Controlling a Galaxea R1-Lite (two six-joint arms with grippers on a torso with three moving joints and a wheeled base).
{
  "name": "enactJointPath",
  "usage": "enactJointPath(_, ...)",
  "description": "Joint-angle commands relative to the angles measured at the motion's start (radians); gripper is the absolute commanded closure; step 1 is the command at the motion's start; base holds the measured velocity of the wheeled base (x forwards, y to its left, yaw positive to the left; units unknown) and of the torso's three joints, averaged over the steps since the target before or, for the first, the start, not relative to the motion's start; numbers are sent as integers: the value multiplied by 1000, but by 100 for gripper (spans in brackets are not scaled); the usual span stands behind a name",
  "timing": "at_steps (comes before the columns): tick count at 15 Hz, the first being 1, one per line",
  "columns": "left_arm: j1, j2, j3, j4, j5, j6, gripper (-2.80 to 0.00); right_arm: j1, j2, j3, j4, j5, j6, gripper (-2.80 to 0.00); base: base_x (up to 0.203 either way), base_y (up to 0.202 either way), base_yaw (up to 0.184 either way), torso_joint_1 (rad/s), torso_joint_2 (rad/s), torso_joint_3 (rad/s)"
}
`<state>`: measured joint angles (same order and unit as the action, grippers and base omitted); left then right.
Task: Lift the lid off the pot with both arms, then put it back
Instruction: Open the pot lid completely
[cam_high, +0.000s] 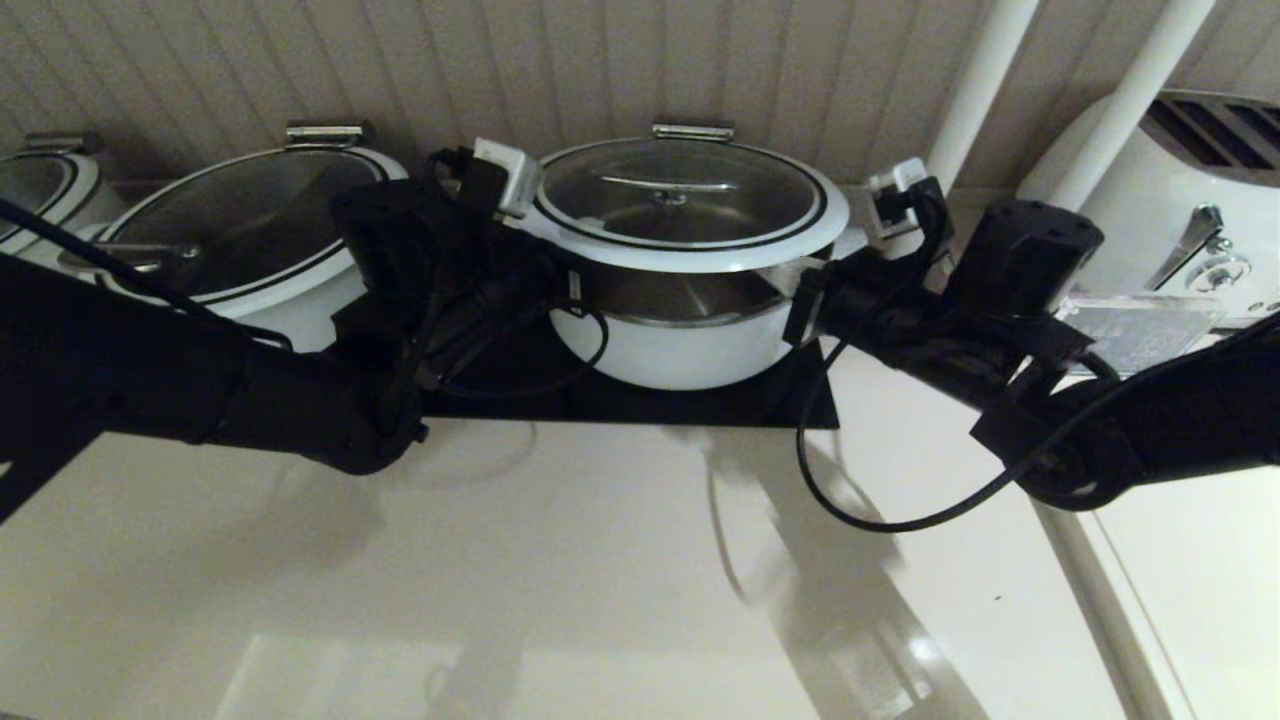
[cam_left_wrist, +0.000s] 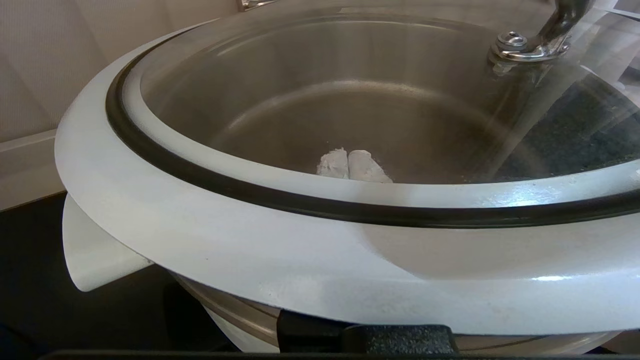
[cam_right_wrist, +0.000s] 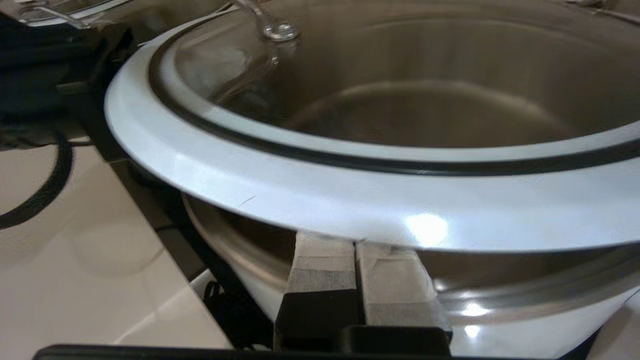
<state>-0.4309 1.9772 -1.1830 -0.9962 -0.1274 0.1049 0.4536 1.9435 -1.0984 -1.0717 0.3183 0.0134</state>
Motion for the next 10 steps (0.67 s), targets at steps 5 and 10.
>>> enactJointPath(5,0,3,2,-6,-1,1,0,-3,15,-34,-5,2,0,0,0,0,0,0,0,0)
enactJointPath(10,0,-8,29,-6,0,4,0,-4,14,-35,-5,2,0,0,0,0,0,0,0,0)
